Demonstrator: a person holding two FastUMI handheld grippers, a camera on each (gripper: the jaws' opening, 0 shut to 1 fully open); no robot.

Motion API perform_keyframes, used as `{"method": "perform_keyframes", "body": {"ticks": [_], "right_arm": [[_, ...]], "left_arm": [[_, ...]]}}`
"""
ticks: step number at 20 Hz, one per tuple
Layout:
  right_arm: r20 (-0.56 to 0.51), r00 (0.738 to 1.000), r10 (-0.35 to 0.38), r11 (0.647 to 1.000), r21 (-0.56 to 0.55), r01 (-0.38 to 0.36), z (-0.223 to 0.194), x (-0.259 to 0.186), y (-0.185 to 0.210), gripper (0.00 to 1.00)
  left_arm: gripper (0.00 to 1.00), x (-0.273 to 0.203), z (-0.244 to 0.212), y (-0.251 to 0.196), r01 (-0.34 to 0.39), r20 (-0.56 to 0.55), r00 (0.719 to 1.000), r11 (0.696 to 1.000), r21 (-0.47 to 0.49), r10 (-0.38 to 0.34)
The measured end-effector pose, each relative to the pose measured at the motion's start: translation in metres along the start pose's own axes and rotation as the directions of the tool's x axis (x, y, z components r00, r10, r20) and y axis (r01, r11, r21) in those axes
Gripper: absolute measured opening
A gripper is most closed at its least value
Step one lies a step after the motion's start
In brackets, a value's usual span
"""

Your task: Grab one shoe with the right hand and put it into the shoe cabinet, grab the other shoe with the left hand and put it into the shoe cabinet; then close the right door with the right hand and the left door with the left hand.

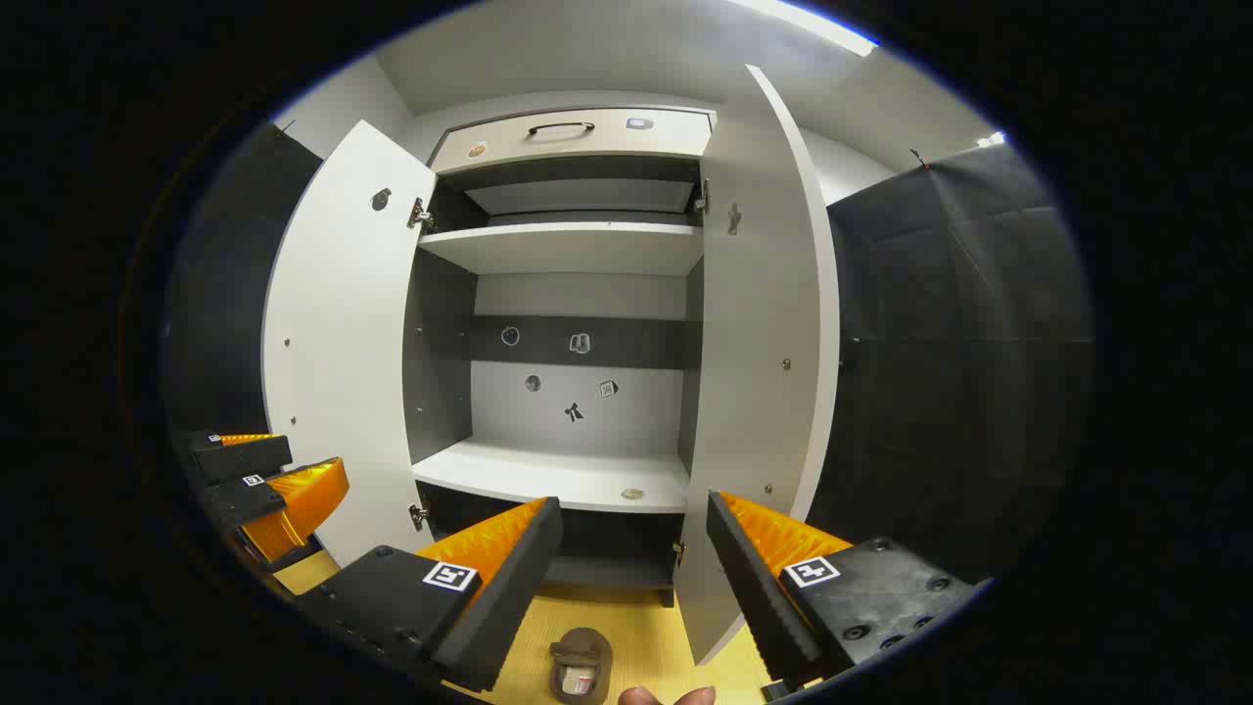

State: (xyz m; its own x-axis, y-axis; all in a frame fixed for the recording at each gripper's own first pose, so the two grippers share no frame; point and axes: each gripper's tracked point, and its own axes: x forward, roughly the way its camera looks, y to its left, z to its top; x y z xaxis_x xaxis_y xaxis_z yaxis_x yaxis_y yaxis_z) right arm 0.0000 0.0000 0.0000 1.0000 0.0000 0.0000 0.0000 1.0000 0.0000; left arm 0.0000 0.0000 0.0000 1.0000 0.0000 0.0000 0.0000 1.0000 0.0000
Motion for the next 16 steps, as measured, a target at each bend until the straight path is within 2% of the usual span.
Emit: {"method": "perform_keyframes", "body": {"ticks": [3, 4, 7, 8, 9, 13, 14, 15, 16], "right_arm": [[-0.006, 1.000, 0.007, 1.000, 0.003, -0.007, -0.0012, -0.0019, 0.0059, 0.98], [-0.003, 1.000, 0.006, 1.000, 0.002, -0.006, -0.0010, -0.0027, 0.0065, 0.95], [0.009, 1.000, 0.004, 1.000, -0.013, -0.004, -0.0001, -0.0050, 0.0085, 0.98], [0.009, 1.000, 0.005, 1.000, -0.015, -0.005, 0.0001, -0.0055, 0.0091, 0.94], [0.010, 1.000, 0.004, 1.000, -0.012, -0.004, 0.0004, -0.0058, 0.0090, 0.98], [0.005, 1.000, -0.001, 1.000, -0.003, 0.001, -0.0002, -0.0059, 0.0076, 0.95], [0.002, 1.000, -0.001, 1.000, -0.002, 0.001, -0.0007, -0.0057, 0.0070, 0.98], [0.001, 1.000, 0.000, 1.000, -0.003, 0.000, -0.0013, -0.0058, 0.0067, 0.95], [-0.002, 1.000, 0.000, 1.000, -0.003, 0.000, -0.0023, -0.0060, 0.0067, 0.98]], "left_arm": [[0.98, -0.0015, -0.0007, 0.0045, -0.007, 0.004, 1.000, 1.000, 0.004, 0.007], [0.98, -0.0016, -0.0002, 0.0047, -0.005, 0.004, 1.000, 1.000, 0.001, 0.005], [0.98, -0.0026, 0.0011, 0.0070, -0.003, 0.009, 1.000, 1.000, 0.004, 0.003], [0.98, -0.0033, 0.0012, 0.0075, -0.004, 0.009, 1.000, 1.000, 0.007, 0.004], [0.98, -0.0041, 0.0007, 0.0074, -0.004, 0.009, 1.000, 1.000, 0.009, 0.004], [0.98, -0.0051, 0.0021, 0.0061, 0.002, 0.011, 1.000, 1.000, 0.003, -0.002], [0.98, -0.0054, 0.0025, 0.0069, 0.001, 0.014, 1.000, 1.000, 0.005, -0.001], [0.98, -0.0056, 0.0026, 0.0071, 0.000, 0.017, 1.000, 1.000, 0.007, 0.000], [0.98, -0.0060, 0.0042, 0.0073, 0.000, 0.020, 1.000, 1.000, 0.010, 0.000]]}}
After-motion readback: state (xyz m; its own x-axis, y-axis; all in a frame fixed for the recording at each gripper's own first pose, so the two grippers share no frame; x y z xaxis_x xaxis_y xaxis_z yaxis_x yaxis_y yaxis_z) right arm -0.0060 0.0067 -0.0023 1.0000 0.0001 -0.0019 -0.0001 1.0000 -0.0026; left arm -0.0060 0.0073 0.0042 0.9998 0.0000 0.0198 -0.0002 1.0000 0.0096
